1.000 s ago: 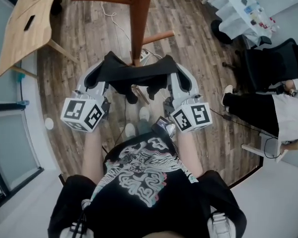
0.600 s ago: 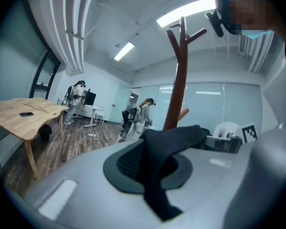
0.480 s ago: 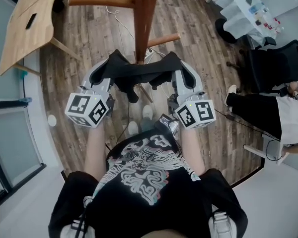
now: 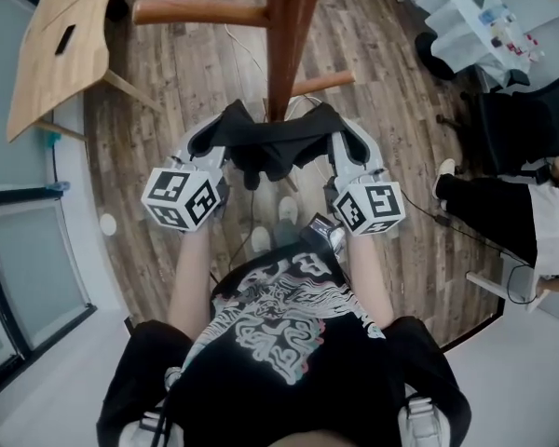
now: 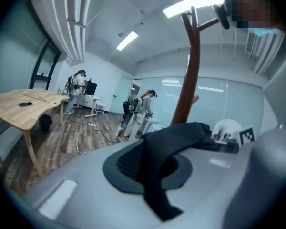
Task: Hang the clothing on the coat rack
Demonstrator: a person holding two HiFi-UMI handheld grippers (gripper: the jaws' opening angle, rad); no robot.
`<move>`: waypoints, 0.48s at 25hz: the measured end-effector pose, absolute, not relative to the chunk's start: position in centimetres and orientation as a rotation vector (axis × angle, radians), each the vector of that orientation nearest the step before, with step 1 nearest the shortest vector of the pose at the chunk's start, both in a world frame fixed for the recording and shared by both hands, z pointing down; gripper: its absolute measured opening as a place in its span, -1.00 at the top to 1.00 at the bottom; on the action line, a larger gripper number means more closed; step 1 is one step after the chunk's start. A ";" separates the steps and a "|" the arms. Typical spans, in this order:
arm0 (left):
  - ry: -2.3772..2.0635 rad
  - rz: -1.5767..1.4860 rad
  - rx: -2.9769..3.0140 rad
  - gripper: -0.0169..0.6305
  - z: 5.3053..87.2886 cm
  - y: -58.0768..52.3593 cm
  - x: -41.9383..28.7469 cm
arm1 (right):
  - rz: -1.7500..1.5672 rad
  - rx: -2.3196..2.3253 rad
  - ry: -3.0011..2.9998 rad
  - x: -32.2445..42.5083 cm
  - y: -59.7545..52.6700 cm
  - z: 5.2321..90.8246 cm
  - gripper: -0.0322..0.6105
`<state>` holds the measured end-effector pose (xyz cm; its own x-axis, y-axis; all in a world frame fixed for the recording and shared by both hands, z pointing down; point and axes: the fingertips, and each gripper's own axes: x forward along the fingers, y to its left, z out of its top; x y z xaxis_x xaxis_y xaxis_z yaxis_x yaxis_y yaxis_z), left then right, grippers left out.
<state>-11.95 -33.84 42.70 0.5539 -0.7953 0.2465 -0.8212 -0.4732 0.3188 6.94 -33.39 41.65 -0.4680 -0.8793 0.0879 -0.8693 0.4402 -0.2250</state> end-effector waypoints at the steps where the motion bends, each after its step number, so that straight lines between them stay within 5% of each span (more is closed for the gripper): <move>1: -1.305 0.107 2.390 0.92 43.1 -33.9 -11.6 | -0.383 -1.608 2.638 7.1 -33.4 42.2 0.86; 12: -1.202 0.172 2.333 0.92 47.2 -33.3 -9.6 | -0.485 -1.588 2.698 6.6 -32.3 46.0 0.86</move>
<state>-9.64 -33.27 47.19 0.6008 -0.7272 0.3321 -0.7911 -0.4809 0.3781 6.55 -32.35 46.03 -0.4970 -0.8498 0.1757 -0.8578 0.4505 -0.2475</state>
